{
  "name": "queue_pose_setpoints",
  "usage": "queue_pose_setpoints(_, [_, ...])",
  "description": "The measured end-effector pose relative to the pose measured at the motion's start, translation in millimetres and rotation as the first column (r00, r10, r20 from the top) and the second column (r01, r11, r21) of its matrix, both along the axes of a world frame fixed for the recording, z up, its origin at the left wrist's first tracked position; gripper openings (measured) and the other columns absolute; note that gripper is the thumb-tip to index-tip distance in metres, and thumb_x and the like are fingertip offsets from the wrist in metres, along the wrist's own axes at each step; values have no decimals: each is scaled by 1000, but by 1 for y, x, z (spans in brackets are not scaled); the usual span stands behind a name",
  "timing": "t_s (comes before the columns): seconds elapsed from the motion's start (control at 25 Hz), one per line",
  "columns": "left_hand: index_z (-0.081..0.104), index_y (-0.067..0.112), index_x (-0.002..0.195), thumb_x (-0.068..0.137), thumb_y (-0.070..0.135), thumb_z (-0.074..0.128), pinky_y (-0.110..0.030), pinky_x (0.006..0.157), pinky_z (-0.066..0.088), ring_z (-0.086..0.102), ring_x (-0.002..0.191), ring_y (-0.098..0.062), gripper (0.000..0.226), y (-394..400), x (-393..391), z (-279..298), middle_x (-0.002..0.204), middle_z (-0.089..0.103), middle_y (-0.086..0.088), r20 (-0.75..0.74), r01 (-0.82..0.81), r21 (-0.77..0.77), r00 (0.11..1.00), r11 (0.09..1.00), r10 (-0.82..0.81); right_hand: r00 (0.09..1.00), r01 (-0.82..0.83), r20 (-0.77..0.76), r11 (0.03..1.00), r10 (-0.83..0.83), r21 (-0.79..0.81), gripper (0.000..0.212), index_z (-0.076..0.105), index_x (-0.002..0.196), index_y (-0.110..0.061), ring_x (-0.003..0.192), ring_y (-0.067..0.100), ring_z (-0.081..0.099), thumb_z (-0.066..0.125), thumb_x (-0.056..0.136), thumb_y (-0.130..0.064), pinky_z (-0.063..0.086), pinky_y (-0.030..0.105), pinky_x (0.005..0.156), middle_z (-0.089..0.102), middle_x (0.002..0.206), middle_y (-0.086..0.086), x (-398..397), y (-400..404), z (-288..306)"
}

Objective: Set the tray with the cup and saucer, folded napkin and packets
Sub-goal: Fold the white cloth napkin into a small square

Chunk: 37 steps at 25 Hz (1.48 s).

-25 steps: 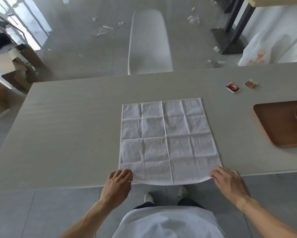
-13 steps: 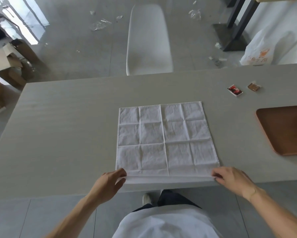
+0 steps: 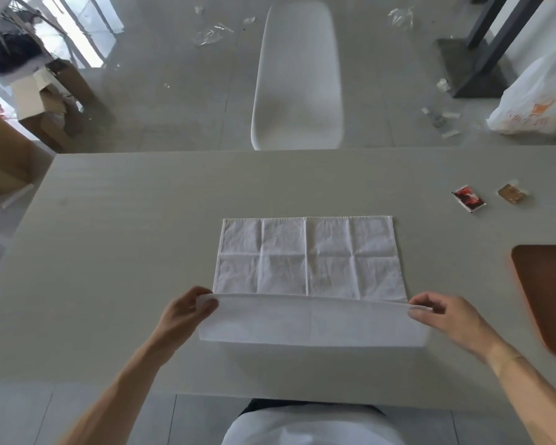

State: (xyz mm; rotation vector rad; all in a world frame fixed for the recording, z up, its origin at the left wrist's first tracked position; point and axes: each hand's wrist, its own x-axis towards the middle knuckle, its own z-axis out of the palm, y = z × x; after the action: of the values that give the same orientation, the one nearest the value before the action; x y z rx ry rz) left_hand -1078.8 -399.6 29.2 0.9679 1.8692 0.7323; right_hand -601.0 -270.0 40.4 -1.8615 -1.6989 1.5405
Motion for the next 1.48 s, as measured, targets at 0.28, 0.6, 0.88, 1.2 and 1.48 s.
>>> queue_pose_setpoints(0.28, [67,28,92,87,30,70,-22,56,42,55,69,-14,6,43,-3,-8,74,64,9,184,-182,9,967,983,177,941,266,-205,963,-269,-42,8,70,93,-18,84,21,66,71,85,-19,52,42,80,74,94,8,-23,52,-14])
queue_pose_setpoints(0.6, [61,26,89,84,32,66,-37,66,39,52,79,-22,9,106,-14,-31,82,64,-1,353,-290,61,901,955,251,938,314,-208,933,-277,174,5,67,89,-35,64,-4,57,69,87,-30,49,11,55,67,80,-8,-47,109,-44])
queue_pose_setpoints(0.88, [58,30,88,97,23,60,-27,59,45,55,68,-11,11,147,-20,-56,79,65,8,160,-292,113,949,950,273,949,315,-124,898,-290,308,5,62,89,-37,73,6,52,66,89,-34,41,11,62,59,86,2,-59,148,-81])
queue_pose_setpoints(1.2, [57,24,96,94,29,61,-27,60,45,58,68,-13,7,173,-5,-67,78,62,8,-220,-322,180,908,930,357,938,305,37,873,-344,380,8,60,90,-31,81,21,60,67,86,-34,45,25,66,66,86,0,-67,160,-88])
queue_pose_setpoints(1.48, [61,21,96,90,30,63,-37,74,51,64,81,-23,11,181,-7,-70,87,67,1,-458,-303,141,824,943,333,900,67,337,851,-277,521,15,62,94,-17,86,36,60,64,87,-30,48,38,71,64,92,11,-80,160,-81])
